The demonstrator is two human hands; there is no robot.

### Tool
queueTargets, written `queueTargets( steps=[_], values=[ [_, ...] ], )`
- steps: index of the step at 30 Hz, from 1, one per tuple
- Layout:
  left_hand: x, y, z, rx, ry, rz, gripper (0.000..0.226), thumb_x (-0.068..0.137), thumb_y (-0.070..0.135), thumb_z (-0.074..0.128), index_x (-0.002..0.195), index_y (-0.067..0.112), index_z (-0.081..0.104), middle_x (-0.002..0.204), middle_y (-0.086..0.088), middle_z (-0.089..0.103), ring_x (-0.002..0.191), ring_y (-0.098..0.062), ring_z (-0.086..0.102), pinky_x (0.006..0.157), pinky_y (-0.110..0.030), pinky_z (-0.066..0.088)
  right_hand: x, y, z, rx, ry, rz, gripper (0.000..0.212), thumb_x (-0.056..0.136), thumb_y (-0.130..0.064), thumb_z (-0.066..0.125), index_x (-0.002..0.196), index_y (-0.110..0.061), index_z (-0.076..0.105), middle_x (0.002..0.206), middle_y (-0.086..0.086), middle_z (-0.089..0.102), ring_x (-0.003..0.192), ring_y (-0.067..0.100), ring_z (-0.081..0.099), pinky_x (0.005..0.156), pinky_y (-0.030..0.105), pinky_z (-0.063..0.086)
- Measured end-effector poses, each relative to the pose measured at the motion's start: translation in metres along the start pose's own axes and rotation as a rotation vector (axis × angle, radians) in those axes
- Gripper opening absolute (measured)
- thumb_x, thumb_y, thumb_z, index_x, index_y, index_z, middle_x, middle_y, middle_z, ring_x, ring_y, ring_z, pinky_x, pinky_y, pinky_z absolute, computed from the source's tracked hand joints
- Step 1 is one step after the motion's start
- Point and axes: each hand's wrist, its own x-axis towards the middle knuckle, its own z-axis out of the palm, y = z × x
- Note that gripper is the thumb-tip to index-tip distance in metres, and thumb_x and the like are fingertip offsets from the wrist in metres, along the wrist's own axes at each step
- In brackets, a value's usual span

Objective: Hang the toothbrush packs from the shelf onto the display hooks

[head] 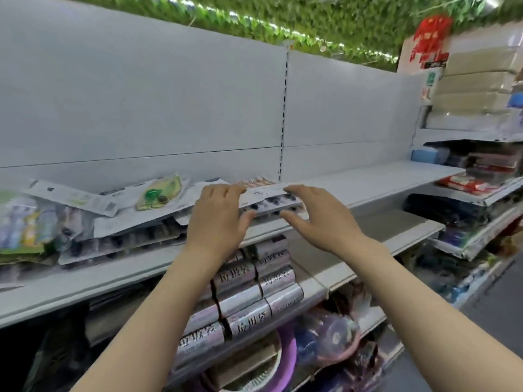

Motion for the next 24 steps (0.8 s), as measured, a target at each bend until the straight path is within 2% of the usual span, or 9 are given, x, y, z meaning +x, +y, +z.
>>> queueTargets(
  steps=[3,8,13,18,24],
  values=[
    [0.021,0.001,0.017,0.084,0.028,-0.033,0.05,0.09,0.045,0.064,0.128,0.013,0.06,0.126,-0.01,0.063,0.129,-0.033,0.044,0.107,-0.042,0.034,0.03,0.027,0.01,0.07,0.012,-0.038,0.053,0.097,-0.053,0.053,0.145,-0.03,0.044,0.142,-0.004,0.054,0.132,0.018,0.046,0.101,0.037,0.044],
    [0.039,-0.001,0.042,0.17,0.038,-0.18,0.059,0.089,0.058,0.058,0.132,0.018,0.059,0.131,-0.006,0.062,0.138,-0.03,0.036,0.11,-0.042,0.033,0.083,0.059,0.039,0.206,-0.036,-0.123,0.054,0.096,-0.053,0.054,0.144,-0.03,0.045,0.144,-0.005,0.053,0.133,0.015,0.045,0.101,0.033,0.041],
    [0.045,0.009,0.059,0.277,-0.034,-0.315,0.071,0.078,0.077,0.045,0.129,0.03,0.06,0.132,0.003,0.063,0.141,-0.024,0.035,0.112,-0.041,0.029,0.119,0.084,0.061,0.28,-0.146,-0.236,0.061,0.093,-0.06,0.055,0.146,-0.031,0.045,0.15,-0.006,0.048,0.139,0.015,0.039,0.109,0.034,0.037],
    [0.048,0.023,0.073,0.306,0.016,-0.388,0.069,0.073,0.078,0.039,0.117,0.032,0.067,0.12,0.006,0.07,0.136,-0.024,0.042,0.11,-0.043,0.032,0.139,0.111,0.073,0.338,-0.184,-0.29,0.067,0.087,-0.066,0.058,0.144,-0.032,0.047,0.149,-0.006,0.049,0.141,0.016,0.036,0.112,0.036,0.034],
    [0.043,0.027,0.089,0.341,0.147,-0.419,0.059,0.081,0.07,0.043,0.104,0.025,0.073,0.107,0.004,0.074,0.128,-0.028,0.052,0.103,-0.046,0.04,0.15,0.13,0.086,0.394,-0.238,-0.234,0.073,0.084,-0.066,0.063,0.144,-0.029,0.048,0.15,-0.003,0.047,0.137,0.018,0.041,0.108,0.035,0.037]
  ],
)
